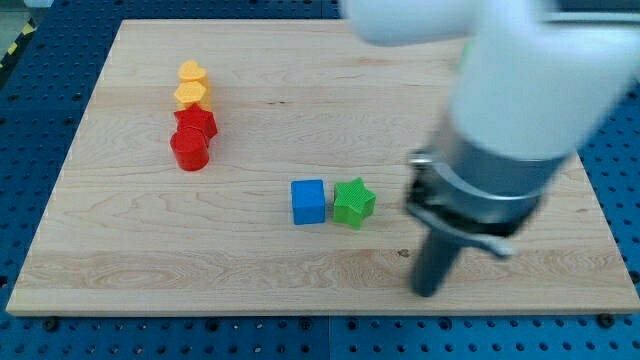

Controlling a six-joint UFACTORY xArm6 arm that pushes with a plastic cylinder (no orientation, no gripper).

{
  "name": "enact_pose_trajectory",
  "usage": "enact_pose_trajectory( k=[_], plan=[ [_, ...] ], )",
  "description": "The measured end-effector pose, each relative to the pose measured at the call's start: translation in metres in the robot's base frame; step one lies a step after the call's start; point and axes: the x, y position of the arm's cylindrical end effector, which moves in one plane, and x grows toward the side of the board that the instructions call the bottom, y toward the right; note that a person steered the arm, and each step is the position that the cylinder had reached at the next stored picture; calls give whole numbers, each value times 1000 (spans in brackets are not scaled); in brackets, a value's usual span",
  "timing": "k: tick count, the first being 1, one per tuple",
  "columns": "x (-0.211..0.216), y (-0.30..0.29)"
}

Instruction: Move the green star towards top right

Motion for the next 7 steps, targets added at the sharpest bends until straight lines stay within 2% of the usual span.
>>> enact_pose_trajectory(
  k=[1,2,5,7],
  plan=[
    [-17,-84],
    [-28,-92],
    [-62,-29],
    [-91,-20]
  ],
)
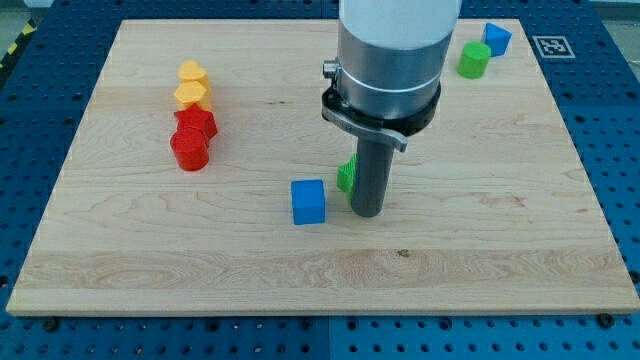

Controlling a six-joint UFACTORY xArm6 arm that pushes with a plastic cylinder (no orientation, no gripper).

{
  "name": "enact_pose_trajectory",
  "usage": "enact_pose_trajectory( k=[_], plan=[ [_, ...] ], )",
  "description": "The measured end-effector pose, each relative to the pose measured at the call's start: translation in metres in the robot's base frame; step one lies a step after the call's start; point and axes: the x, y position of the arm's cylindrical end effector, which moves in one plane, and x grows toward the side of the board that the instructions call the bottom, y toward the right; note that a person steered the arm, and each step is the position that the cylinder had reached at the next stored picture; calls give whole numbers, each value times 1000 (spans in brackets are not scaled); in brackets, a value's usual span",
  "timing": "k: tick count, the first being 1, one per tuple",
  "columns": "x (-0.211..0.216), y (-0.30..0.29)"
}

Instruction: Move the green star towards top right

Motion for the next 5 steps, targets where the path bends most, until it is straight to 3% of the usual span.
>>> enact_pose_trajectory(
  k=[2,5],
  plan=[
    [-20,-32],
    [-42,0]
  ],
)
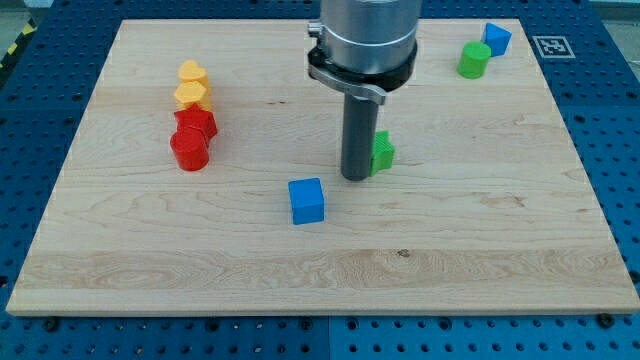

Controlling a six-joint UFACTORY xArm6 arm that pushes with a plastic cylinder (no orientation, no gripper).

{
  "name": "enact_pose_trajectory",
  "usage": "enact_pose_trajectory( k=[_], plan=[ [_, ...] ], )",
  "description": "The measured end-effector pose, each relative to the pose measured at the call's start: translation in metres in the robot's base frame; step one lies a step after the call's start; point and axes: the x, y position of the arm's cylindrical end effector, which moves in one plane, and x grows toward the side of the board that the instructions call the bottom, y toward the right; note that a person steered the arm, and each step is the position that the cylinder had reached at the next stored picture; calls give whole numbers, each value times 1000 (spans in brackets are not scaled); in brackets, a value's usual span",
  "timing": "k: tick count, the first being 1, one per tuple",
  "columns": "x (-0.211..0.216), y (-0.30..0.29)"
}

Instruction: Move the green star towards top right

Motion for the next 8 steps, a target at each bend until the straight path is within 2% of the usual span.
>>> enact_pose_trajectory(
  k=[4,8],
  plan=[
    [-25,31],
    [-101,72]
  ],
)
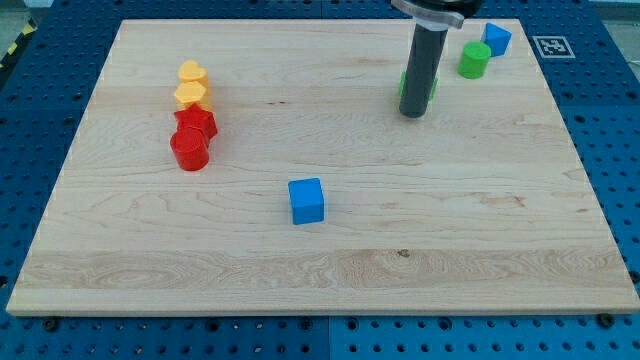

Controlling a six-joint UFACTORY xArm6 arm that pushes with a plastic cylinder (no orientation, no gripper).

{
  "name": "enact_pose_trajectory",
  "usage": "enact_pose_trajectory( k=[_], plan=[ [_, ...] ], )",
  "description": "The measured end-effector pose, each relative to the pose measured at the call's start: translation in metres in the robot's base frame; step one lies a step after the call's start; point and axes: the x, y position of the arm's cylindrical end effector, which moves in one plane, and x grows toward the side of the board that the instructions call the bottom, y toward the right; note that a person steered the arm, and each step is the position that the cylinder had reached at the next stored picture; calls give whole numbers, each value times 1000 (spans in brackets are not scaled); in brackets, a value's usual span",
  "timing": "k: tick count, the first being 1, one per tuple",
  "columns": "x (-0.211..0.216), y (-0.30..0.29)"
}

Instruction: Move the green star towards top right

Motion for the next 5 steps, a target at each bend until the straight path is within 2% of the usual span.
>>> enact_pose_trajectory(
  k=[2,3,5],
  plan=[
    [1,-20],
    [-11,-35],
    [-18,-24]
  ],
)
